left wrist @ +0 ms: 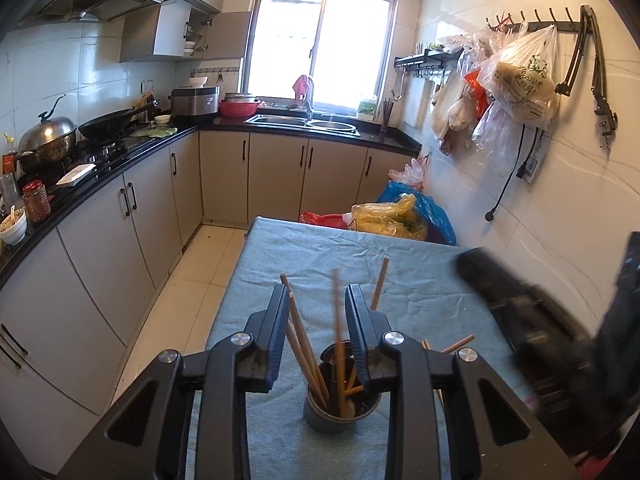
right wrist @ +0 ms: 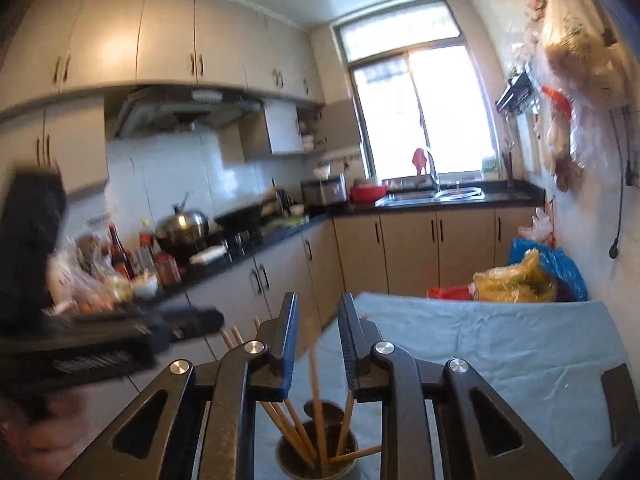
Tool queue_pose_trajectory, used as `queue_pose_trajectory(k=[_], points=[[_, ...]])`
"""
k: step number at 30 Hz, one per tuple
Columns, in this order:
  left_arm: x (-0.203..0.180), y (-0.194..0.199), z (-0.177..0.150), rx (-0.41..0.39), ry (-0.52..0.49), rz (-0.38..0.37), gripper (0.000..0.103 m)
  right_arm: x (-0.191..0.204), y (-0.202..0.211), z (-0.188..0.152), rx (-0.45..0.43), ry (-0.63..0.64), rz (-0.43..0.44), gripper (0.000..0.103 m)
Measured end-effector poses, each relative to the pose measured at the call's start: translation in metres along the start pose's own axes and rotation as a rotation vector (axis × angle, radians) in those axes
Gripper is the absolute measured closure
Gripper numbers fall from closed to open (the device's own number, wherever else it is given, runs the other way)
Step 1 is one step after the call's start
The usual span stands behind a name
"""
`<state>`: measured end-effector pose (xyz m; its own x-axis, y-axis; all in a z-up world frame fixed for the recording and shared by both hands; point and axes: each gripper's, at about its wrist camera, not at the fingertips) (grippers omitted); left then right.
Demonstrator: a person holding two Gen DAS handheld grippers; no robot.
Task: Organize utensils
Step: 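Withdraw both open tools from the cup toward the remaining chopsticks, then grasp a wooden chopstick with the right tool while the left tool grasps another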
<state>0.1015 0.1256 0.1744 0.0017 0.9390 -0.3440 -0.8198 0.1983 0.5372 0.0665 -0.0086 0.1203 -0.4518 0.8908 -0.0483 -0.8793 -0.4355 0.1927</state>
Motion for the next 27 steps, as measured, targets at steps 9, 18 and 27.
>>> queue_pose_trajectory(k=[9, 18, 27], points=[[-0.019, 0.042, -0.013, -0.049, -0.046, -0.044, 0.074, -0.047, 0.079, -0.006, -0.035, -0.09, -0.067, 0.069], [-0.071, 0.053, -0.088, 0.055, -0.187, -0.176, 0.068, -0.121, 0.075, -0.097, 0.271, -0.241, -0.083, 0.069], [-0.109, -0.06, -0.215, 0.417, -0.277, -0.125, 0.068, -0.177, 0.016, -0.171, 0.563, -0.449, -0.026, 0.08]])
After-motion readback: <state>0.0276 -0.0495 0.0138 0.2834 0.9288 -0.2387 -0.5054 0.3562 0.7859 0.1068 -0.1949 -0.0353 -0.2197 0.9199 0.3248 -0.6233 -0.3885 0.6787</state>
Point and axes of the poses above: each gripper's, at about its wrist camera, not at the fingertips, and y roughly against the way its jaws point, x to its left, z to its top, and after that the axes turned 14 degrees about y, right-handed
